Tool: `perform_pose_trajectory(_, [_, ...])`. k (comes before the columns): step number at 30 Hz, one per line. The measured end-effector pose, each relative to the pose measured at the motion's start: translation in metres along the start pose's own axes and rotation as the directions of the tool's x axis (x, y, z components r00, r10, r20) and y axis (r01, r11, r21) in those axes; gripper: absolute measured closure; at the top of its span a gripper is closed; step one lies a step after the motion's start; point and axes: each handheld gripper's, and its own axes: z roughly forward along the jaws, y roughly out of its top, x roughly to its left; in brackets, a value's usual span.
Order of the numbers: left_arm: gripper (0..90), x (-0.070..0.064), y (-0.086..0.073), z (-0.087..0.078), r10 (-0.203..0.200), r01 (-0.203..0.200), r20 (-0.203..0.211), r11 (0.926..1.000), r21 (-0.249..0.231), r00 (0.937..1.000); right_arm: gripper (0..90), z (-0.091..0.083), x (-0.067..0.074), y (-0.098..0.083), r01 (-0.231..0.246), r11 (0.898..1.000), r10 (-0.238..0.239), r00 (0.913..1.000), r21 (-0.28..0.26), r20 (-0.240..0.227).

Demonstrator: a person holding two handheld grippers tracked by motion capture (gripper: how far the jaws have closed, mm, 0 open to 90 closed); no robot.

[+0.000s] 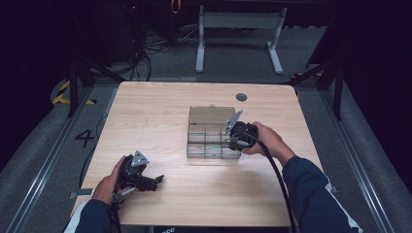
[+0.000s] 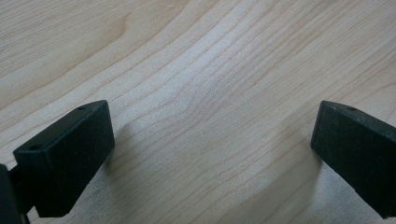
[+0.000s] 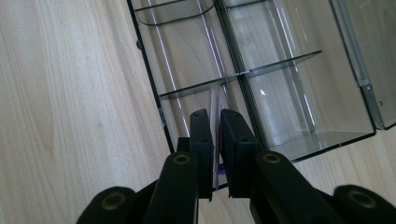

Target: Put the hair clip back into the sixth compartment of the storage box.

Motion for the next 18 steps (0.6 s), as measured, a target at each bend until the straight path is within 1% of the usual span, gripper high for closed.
perform_pose_trajectory(1, [0.0, 0.0000, 0.0000, 0.0000, 0.000, 0.000, 0.000, 1.0000, 0.000, 1.0000, 84.2, 0.0018, -0.0010, 0.0001, 0.001, 1.000, -0.001, 1.0000, 0.005, 0.007])
perform_pose_trajectory(2, [0.0, 0.0001, 0.0000, 0.0000, 0.001, -0.001, 0.000, 1.0000, 0.000, 1.0000, 84.2, 0.0032, -0.0018, 0.0004, -0.006, 1.000, 0.006, 1.0000, 0.010, 0.006])
perform_pose_trajectory(8, [0.0, 0.0000, 0.0002, 0.0003, 0.000, 0.000, 0.001, 1.0000, -0.001, 1.0000, 84.2, 0.0082, -0.0030, 0.0013, -0.008, 1.000, 0.008, 1.0000, 0.022, 0.000])
perform_pose_trajectory(9, [0.0, 0.0000, 0.0002, 0.0002, 0.000, 0.000, 0.001, 1.0000, -0.001, 1.0000, 84.1, 0.0093, -0.0035, 0.0012, -0.001, 1.000, 0.001, 1.0000, 0.028, 0.000])
perform_pose_trajectory(16, [0.0, 0.0000, 0.0002, 0.0003, 0.000, 0.000, 0.001, 1.0000, -0.001, 1.0000, 83.2, 0.0103, -0.0036, 0.0000, -0.014, 1.000, 0.014, 0.9999, 0.023, -0.009])
perform_pose_trajectory(18, [0.0, 0.0000, 0.0002, 0.0002, 0.000, 0.000, 0.001, 1.0000, -0.001, 1.0000, 81.6, 0.0106, -0.0038, 0.0002, -0.006, 1.000, 0.007, 1.0000, 0.029, -0.006])
